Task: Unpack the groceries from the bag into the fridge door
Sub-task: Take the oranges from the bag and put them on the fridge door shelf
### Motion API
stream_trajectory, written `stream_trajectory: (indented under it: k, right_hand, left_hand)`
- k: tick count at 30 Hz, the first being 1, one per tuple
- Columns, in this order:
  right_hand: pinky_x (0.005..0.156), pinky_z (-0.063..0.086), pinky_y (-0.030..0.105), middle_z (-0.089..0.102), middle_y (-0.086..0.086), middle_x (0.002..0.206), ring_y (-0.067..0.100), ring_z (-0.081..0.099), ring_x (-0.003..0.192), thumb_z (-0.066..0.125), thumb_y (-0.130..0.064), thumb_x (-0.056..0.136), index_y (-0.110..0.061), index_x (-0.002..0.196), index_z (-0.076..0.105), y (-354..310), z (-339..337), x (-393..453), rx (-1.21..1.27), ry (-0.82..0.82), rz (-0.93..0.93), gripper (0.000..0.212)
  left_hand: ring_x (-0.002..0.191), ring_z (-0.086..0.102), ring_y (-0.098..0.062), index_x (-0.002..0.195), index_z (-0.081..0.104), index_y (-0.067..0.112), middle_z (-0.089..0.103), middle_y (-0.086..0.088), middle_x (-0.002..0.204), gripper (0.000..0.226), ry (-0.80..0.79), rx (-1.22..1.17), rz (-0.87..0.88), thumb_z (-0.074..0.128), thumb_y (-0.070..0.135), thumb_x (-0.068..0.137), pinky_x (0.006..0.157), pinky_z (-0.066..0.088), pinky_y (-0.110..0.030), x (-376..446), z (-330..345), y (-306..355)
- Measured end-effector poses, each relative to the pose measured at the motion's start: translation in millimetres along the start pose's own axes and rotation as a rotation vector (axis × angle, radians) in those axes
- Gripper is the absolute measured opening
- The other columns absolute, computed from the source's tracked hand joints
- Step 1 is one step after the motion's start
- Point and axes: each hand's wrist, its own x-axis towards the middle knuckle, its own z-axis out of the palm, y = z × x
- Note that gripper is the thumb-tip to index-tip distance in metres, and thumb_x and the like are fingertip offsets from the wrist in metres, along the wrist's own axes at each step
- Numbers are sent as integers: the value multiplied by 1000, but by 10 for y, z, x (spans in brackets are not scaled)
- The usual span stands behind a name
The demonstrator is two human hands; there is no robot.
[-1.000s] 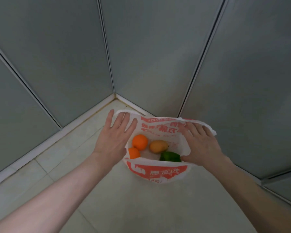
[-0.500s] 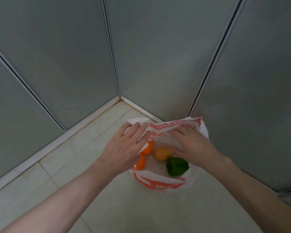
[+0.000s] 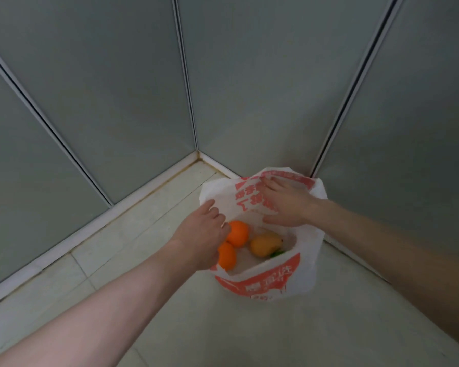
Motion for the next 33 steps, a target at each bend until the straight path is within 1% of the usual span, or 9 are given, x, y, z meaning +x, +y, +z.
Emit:
stream_trajectory:
  k: [6,10,16,19,21,24,26,30,33]
  right_hand:
    - [125,32,49,24,-4,171,24,31,155,53,-54,102,-31,163,22,-262,130,-66,79,51,-57,73]
    - [102,53,42,63,-8,138,19,62,117,52,-48,100,-39,132,59,-415,333,-38,13,36,-118,34]
    - [67,50,27,63,-9,89,9,58,73,57,-41,91,-39,96,59,-458,594,182,5,-25,-25,6]
    - [69,49,27,62,-11,95,9,60,80,56,-46,95,-43,99,52,-450,766,306,28,-59,-17,6]
    - [96,55,40,60,-8,136,16,61,118,56,-50,97,-44,134,48,-385,891,356,107,25,-36,38]
    - [125,28,54,11,-7,175,24,21,158,51,-55,101,-40,164,4,-378,891,355,118,46,-88,80]
    - [125,27,52,14,-5,174,26,23,157,52,-50,102,-35,165,8,-423,863,376,129,20,-91,79]
    - [106,51,46,60,-1,140,24,60,126,59,-44,97,-31,142,48,-507,843,419,146,65,-43,48]
    - [102,53,47,63,-1,130,24,64,117,56,-46,97,-30,136,52,-571,847,425,108,54,-27,43]
  left_hand:
    - [122,55,-32,139,55,10,61,-11,130,57,19,-24,-43,53,49,97,125,24,-48,-41,80,-15]
    - [106,59,-29,124,64,11,64,-9,117,43,-10,-73,-71,47,43,102,108,38,-41,53,58,142]
    - [101,61,-27,111,67,16,69,-8,113,27,-118,-116,-87,61,39,99,94,40,-38,273,149,402]
    - [105,62,-26,109,68,20,71,-6,115,20,-196,-143,-62,57,35,100,93,39,-37,334,298,513]
    - [114,61,-26,119,67,22,69,-4,122,27,-263,-113,-109,56,39,101,101,36,-37,331,339,487]
    - [119,57,-26,127,65,21,66,-3,124,34,-318,-51,-234,55,43,102,110,34,-38,288,409,332]
    - [112,57,-23,120,68,20,67,-2,116,30,-288,25,-272,56,41,102,106,36,-38,269,464,248]
    - [110,58,-25,117,68,19,66,-4,118,25,-195,-41,-219,55,34,102,102,38,-38,339,507,319]
    - [111,58,-26,118,68,18,64,-6,119,29,-176,-105,-182,60,39,99,99,38,-37,435,502,422]
